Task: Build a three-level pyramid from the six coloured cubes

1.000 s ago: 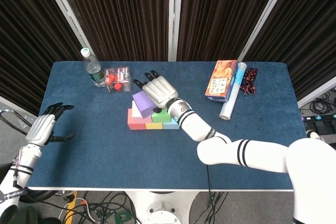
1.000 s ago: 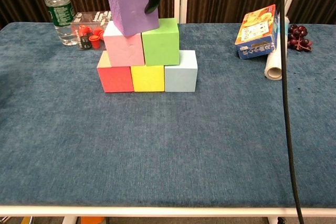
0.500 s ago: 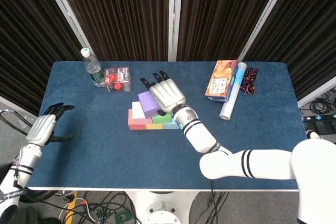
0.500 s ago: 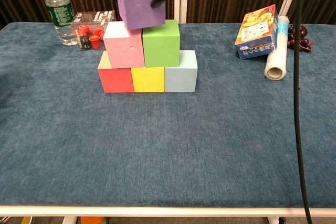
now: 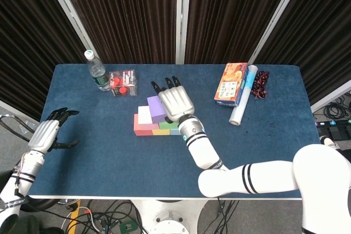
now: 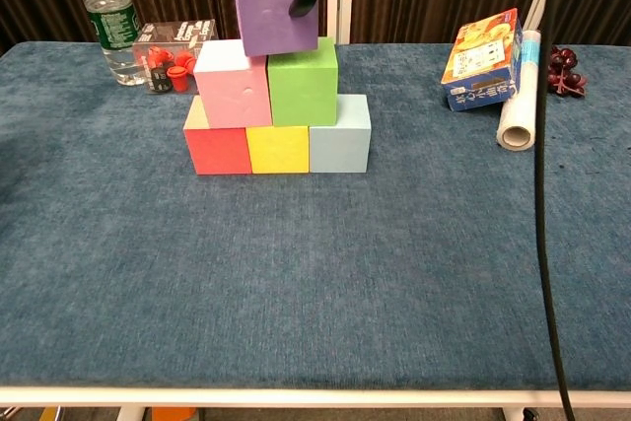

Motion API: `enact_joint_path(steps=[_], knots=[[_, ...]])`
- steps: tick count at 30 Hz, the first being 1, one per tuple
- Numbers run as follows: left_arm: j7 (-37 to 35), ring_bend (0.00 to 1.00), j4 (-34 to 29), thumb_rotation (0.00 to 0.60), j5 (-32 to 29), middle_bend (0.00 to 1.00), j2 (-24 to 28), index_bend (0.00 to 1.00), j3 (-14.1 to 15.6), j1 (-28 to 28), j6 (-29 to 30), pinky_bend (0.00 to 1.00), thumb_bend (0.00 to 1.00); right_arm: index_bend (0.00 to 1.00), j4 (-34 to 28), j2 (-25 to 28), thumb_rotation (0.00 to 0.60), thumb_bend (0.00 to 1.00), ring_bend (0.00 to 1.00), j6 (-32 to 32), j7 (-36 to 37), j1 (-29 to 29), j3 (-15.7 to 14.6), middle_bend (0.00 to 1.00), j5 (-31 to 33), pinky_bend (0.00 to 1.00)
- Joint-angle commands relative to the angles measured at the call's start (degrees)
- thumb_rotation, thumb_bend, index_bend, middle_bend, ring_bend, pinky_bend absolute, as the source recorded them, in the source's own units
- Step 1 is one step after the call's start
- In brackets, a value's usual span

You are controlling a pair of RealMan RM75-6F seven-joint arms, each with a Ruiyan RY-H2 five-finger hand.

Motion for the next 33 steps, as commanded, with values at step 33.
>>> enact_joint_path(steps=[33], knots=[[-3.8,0.05,3.2,0.6,1.4,0.17,-1.1,0.18,0.7,-0.2,-0.1,0.07,0.17,0.0,3.5,-8.7,0.6,0.15,0.05,7.7,-10.3,-1.0,7.7,0.42,4.3,0.0]])
